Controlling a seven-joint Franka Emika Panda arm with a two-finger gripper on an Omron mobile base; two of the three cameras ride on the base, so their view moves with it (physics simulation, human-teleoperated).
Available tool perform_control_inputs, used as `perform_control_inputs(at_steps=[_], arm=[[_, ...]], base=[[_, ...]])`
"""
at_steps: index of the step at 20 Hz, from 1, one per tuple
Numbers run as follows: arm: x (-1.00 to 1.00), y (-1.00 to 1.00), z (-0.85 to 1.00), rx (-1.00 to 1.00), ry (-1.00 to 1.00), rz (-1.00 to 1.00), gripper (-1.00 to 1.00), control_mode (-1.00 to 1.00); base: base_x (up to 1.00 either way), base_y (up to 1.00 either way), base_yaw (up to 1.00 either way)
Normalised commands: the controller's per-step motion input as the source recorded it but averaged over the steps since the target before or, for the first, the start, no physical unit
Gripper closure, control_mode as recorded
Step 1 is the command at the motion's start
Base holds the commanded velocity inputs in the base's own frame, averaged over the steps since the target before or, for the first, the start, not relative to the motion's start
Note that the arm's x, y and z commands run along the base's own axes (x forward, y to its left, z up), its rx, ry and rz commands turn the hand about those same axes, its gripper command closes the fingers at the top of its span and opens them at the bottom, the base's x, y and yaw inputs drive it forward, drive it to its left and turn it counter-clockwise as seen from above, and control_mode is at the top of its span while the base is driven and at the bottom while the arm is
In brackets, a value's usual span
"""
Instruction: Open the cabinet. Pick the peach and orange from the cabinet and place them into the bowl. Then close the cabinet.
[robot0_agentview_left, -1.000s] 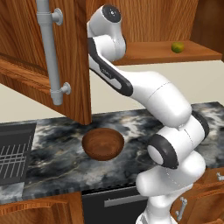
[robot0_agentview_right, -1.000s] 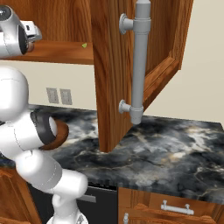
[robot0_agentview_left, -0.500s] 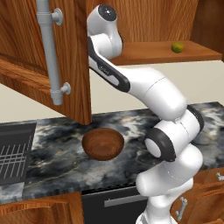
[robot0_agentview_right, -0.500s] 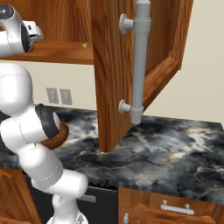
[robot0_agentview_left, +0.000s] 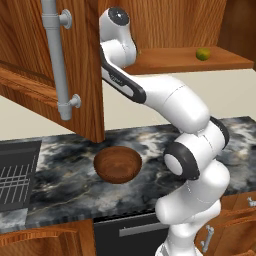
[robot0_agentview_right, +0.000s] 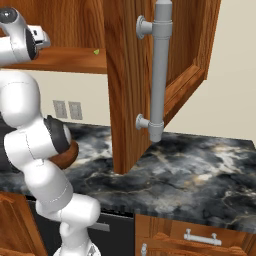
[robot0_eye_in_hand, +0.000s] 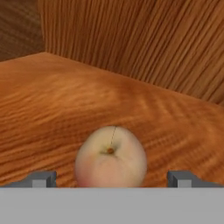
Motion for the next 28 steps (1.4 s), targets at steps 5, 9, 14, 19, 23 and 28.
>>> perform_control_inputs(at_steps=[5, 9, 14, 19, 23, 28], arm=[[0.11, 0.04, -0.05, 0.00, 0.02, -0.01, -1.00, -1.00], [0.12, 0.04, -0.05, 0.00, 0.02, -0.01, -1.00, -1.00], [0.11, 0.04, -0.07, 0.00, 0.02, -0.01, -1.00, -1.00], [0.02, 0.06, -0.11, 0.00, 0.03, -0.01, 1.00, -1.00], [0.11, 0.01, -0.01, 0.00, 0.05, 0.00, 1.00, -1.00], [0.00, 0.00, 0.00, 0.00, 0.01, 0.00, 1.00, -1.00]], base=[[0.00, 0.00, 0.00], [0.00, 0.00, 0.00], [0.00, 0.00, 0.00], [0.00, 0.00, 0.00], [0.00, 0.00, 0.00], [0.00, 0.00, 0.00]])
